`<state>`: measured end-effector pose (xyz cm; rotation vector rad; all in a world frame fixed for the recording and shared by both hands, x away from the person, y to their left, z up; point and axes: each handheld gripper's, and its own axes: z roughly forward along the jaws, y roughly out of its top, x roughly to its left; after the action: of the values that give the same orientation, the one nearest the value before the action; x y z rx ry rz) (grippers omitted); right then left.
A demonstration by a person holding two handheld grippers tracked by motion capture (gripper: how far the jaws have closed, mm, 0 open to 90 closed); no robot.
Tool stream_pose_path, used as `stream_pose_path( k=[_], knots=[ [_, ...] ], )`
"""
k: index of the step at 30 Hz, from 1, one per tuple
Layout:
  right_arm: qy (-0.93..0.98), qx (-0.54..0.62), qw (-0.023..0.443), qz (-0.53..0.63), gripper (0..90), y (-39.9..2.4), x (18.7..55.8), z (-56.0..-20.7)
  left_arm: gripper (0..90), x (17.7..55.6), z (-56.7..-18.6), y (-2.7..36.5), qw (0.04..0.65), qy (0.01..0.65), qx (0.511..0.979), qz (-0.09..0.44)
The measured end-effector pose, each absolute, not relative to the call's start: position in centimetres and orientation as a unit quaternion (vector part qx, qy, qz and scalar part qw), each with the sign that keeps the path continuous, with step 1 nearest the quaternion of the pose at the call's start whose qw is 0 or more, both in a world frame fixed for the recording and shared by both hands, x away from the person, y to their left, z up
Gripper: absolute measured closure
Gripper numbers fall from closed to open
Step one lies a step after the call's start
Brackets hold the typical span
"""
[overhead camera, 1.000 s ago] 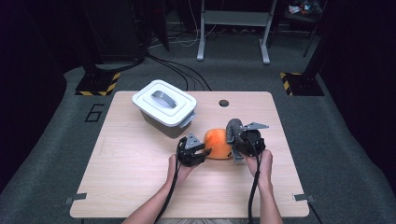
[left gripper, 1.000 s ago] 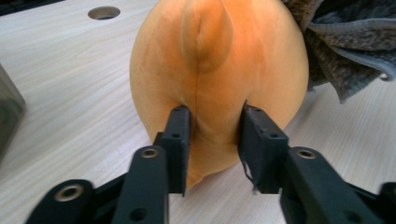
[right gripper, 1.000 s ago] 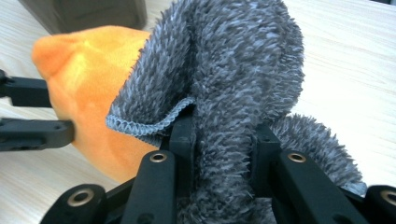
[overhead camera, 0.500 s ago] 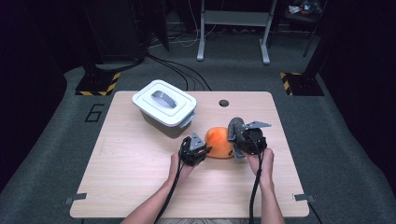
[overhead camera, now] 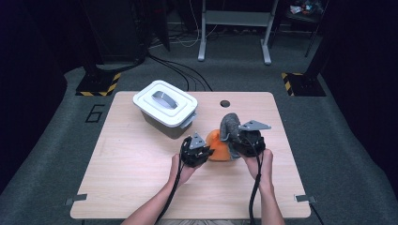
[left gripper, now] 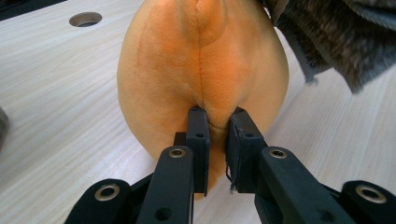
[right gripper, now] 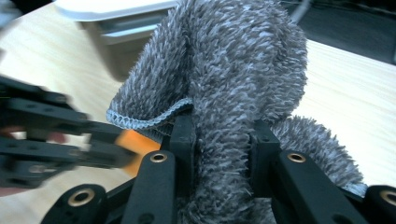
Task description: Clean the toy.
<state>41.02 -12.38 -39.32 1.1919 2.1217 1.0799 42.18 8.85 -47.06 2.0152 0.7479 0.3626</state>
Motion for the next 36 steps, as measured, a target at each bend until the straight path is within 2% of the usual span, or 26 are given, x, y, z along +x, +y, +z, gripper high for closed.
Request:
stream_pose_path(
  k=[7,27,33,36],
  knots=[
    [0.792,0.422,0.245,0.368,68.7,-10.1,41.9,-40.4,80.3,42.3,-47.2,8.7,0.458,0.303,0.82,0.158],
    [0.768,0.486,0.227,0.35,68.7,-14.3,43.0,-43.1,79.7,42.5,-47.7,8.9,0.463,0.311,0.815,0.155],
    [0.76,0.512,0.214,0.338,68.7,-15.8,43.6,-44.6,79.6,42.5,-47.7,8.9,0.464,0.307,0.817,0.154],
    [0.753,0.537,0.194,0.327,68.7,-16.8,44.3,-46.0,79.6,42.4,-47.8,8.9,0.465,0.304,0.817,0.151]
  ],
)
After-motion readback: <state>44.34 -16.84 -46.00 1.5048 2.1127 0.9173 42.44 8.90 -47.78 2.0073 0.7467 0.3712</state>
